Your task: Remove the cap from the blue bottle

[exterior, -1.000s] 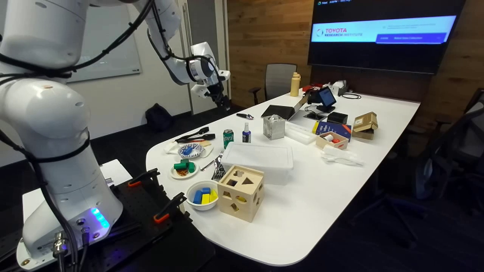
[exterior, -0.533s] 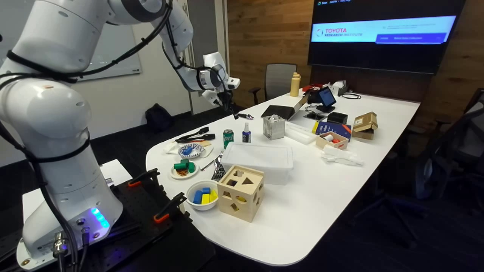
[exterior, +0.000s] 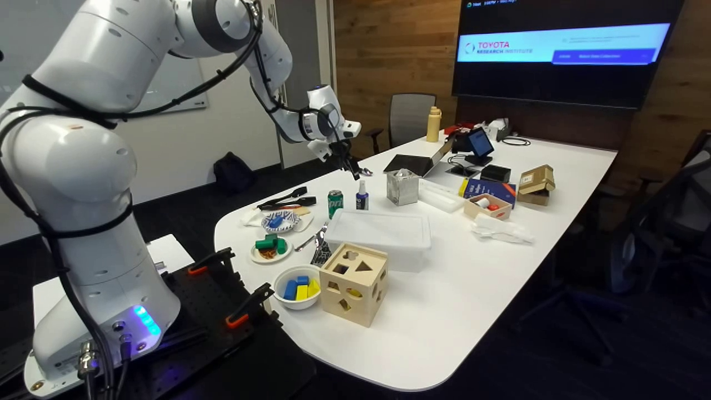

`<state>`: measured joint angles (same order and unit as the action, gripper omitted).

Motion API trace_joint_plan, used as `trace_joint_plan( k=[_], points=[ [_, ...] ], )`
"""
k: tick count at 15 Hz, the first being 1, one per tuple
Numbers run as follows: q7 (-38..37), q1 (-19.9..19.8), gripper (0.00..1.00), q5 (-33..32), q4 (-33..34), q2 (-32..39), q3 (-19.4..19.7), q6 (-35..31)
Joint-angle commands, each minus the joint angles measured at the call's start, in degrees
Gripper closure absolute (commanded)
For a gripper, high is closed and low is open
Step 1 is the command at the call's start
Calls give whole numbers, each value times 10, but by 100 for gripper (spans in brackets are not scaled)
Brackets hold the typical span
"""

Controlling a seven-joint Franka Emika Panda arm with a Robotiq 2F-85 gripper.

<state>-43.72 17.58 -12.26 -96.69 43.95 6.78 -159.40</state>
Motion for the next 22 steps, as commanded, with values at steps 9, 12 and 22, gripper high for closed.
trace_joint_plan(
  k=[9,12,22],
  points=[
    [12,15,26,30,77,76,37,-6],
    [13,15,49,38,85,83,39,-6],
    [37,8,94,43,65,55,34,11]
  ],
)
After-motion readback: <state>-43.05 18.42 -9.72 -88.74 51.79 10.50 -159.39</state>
